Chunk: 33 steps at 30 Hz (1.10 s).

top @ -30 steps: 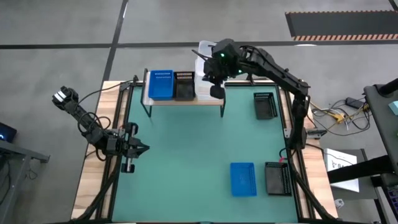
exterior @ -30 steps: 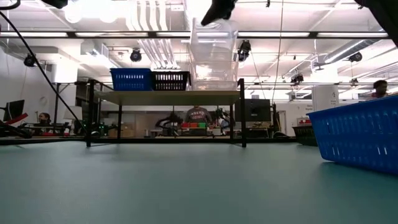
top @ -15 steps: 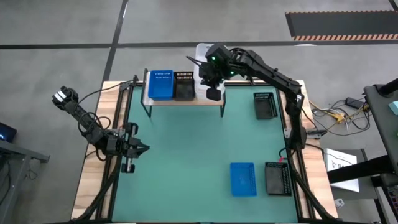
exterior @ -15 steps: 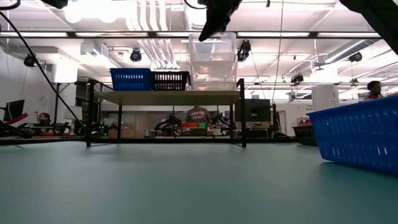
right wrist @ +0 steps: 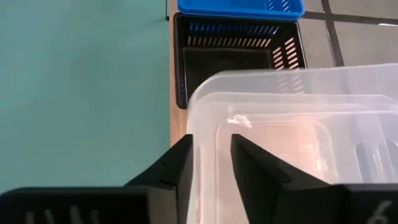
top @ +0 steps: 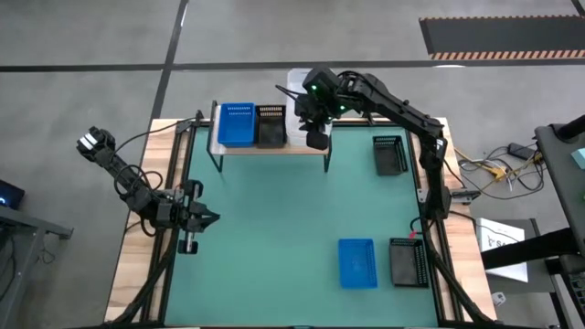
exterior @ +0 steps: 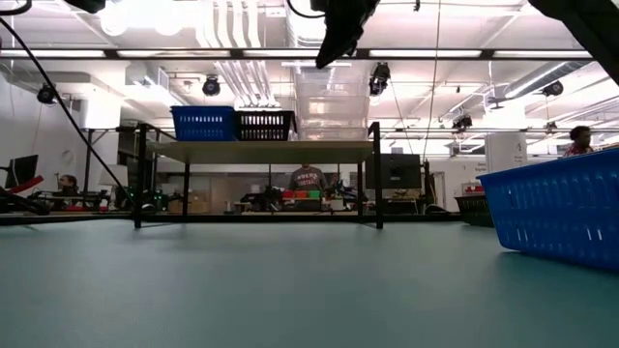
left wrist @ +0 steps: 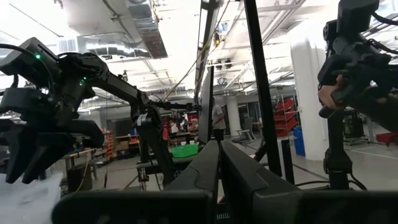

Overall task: Stack baskets on shelf by color
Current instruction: Stack the transparent bin on the other transparent bins on the shelf

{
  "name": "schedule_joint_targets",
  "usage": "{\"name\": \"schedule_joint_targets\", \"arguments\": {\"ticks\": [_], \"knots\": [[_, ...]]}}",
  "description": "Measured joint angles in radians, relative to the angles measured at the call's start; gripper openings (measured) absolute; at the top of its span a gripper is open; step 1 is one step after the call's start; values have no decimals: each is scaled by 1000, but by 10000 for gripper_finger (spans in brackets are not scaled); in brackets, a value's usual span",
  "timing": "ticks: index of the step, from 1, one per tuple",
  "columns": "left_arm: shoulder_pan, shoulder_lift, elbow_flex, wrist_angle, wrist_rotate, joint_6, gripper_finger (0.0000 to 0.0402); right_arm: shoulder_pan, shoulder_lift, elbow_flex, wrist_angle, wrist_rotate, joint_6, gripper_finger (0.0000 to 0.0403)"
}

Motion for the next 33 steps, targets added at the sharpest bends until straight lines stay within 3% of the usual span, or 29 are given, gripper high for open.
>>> {"name": "schedule_joint_targets", "arguments": {"ticks": [13, 15, 17, 21, 27, 33], "knots": [[0, 0, 0, 0, 0, -1, 0, -3, -41, 7, 28, 5, -21, 150], [1, 0, 0, 0, 0, -1, 0, -4, -44, 7, 100, 55, -24, 150], [1, 0, 0, 0, 0, -1, 0, -13, -43, 7, 207, 120, -37, 142], [1, 0, 0, 0, 0, -1, 0, -66, -15, 6, 403, 132, -47, 102], [0, 1, -2, -1, 0, -1, 0, -161, 71, 4, 514, 134, 2, 19], [0, 1, -2, 0, 0, -1, 0, -179, 135, 2, 558, 133, -12, 11]]}}
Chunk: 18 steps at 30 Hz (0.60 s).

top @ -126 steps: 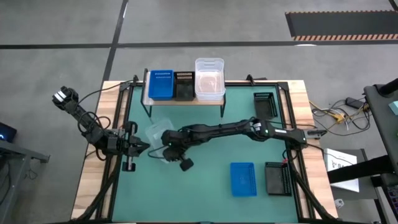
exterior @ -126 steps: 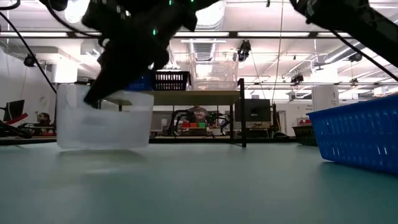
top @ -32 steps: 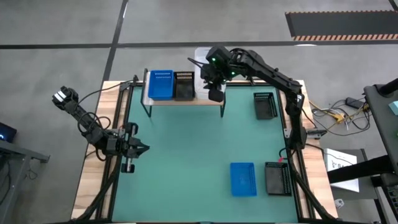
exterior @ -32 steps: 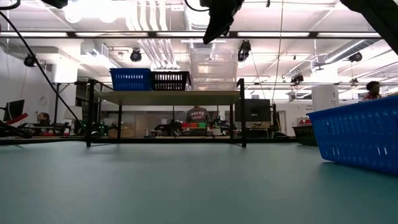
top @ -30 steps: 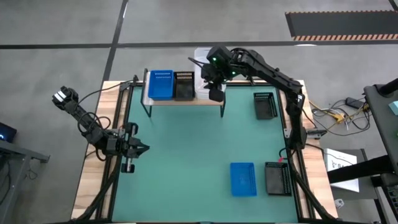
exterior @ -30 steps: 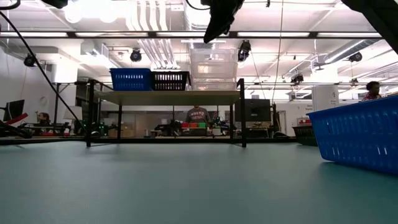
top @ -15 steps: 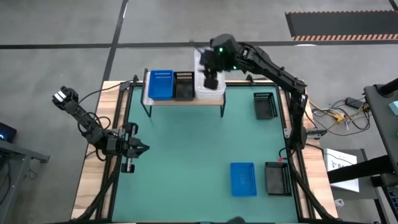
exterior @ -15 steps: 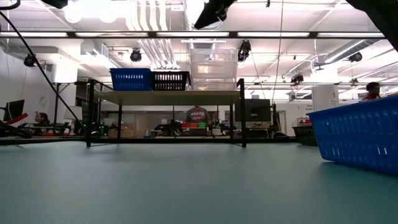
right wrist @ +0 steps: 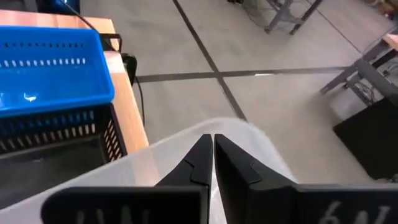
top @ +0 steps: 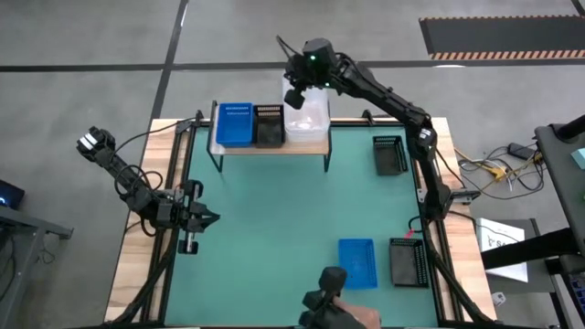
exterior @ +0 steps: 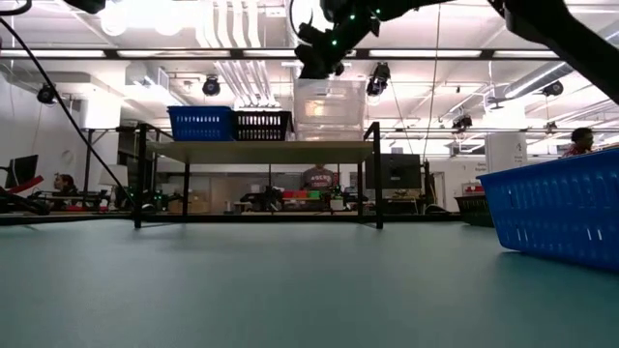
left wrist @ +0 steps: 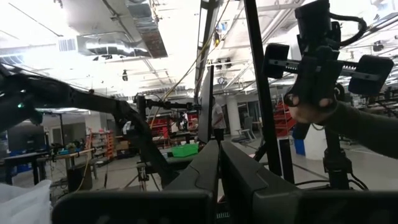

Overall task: Stack baskets on shelf by color
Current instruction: Stack the transparent bin on the other transparent bins on the shelf

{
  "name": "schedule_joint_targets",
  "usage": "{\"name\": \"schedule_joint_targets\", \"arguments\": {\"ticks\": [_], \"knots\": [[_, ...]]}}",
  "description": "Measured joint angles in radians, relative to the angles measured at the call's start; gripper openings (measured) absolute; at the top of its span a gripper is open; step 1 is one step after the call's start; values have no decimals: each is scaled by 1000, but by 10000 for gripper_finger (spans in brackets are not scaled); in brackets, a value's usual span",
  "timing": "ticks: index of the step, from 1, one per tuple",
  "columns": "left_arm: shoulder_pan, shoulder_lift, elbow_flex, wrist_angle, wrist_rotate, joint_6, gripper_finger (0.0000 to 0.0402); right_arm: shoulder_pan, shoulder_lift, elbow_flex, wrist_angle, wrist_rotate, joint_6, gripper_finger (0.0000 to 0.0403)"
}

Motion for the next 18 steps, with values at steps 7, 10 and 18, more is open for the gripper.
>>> {"name": "schedule_joint_targets", "arguments": {"ticks": [7, 10, 18], "knots": [[0, 0, -1, 0, 0, 2, 0, 5, -30, 4, -8, -1, -5, 9], [0, 0, -1, 0, 0, 2, 0, 10, -53, 5, -11, -1, -12, 9], [0, 4, 1, -1, 0, 2, 0, 5, -95, 6, 103, -1, 21, 8]]}}
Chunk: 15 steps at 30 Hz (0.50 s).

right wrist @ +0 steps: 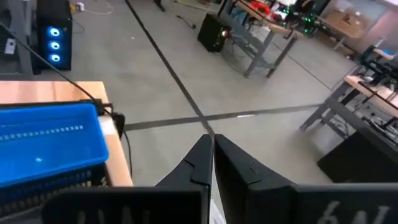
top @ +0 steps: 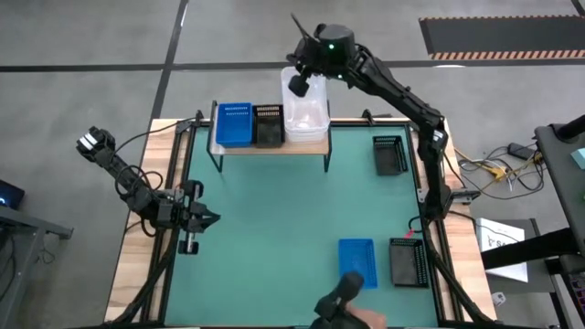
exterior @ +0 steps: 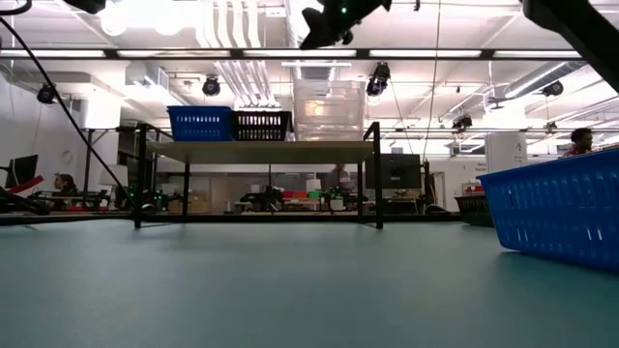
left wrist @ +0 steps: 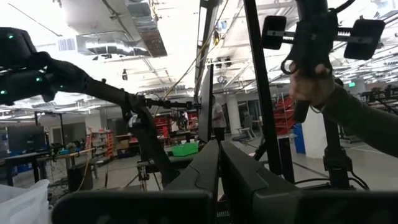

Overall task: Stack baskets on shelf by color
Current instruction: Stack the transparent bin on the other transparent bins on the shelf

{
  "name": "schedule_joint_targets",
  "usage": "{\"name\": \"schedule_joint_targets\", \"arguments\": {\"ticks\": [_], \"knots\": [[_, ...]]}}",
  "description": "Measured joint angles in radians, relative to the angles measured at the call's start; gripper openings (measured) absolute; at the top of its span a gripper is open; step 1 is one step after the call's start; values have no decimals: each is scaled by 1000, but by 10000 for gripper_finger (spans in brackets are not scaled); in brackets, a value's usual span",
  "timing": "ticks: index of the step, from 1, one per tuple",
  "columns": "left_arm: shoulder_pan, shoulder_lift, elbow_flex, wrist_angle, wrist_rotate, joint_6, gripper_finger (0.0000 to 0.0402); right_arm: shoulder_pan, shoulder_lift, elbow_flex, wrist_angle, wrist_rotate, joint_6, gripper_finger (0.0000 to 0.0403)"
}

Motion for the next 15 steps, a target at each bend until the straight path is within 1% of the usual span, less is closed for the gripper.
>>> {"name": "schedule_joint_targets", "arguments": {"ticks": [5, 8, 9, 15], "knots": [[0, 0, 0, 1, 0, 0, 0, -21, 38, -3, 19, 5, 31, 8], [0, 0, 0, 1, 0, 0, 0, -29, 59, -3, 28, 67, 42, 8], [0, 0, 0, 1, 0, 0, 0, -32, 65, -3, 24, 83, 42, 8], [0, 0, 0, 1, 0, 0, 0, -46, 83, -5, -46, 89, 35, 8]]}}
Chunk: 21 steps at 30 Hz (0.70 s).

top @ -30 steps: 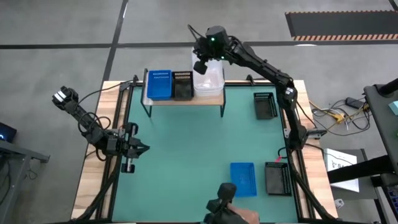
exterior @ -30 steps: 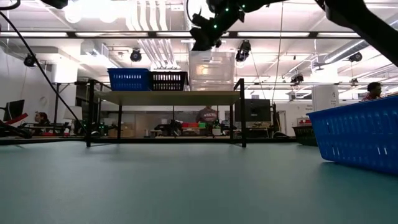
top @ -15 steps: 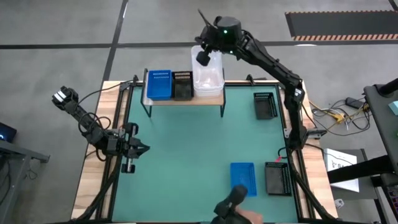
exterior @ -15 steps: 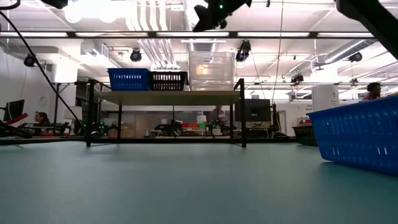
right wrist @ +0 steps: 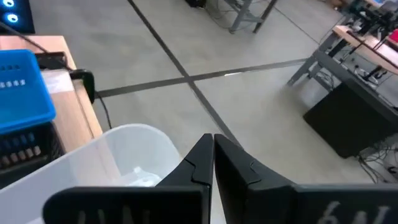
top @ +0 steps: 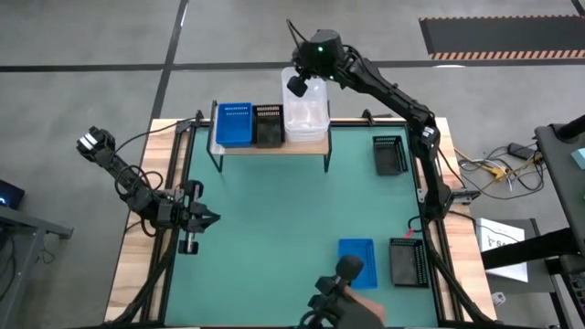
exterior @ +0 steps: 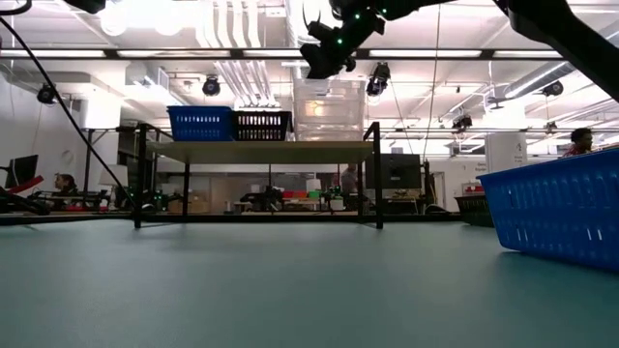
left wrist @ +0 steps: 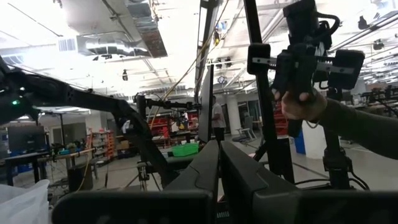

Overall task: Stack baskets on shelf by color
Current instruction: Stack the transparent bin on the other transparent bins on the shelf

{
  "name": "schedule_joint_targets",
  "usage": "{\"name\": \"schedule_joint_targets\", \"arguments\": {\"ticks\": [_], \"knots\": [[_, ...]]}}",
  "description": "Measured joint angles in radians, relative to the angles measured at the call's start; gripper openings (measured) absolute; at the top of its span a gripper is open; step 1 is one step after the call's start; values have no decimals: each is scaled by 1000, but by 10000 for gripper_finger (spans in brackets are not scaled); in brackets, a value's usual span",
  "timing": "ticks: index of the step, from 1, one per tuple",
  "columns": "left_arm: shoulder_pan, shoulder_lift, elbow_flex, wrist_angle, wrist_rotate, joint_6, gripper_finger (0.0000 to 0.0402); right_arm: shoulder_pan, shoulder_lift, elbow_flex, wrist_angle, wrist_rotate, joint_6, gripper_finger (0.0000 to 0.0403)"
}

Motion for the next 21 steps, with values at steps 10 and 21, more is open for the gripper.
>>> {"name": "schedule_joint_targets", "arguments": {"ticks": [10, 21], "knots": [[0, 0, 0, 0, 0, 0, 0, 2, -18, 1, 1, 9, -7, 8], [0, -4, 0, 1, 0, 8, 0, 31, -64, 2, 6, -119, 148, 9]]}}
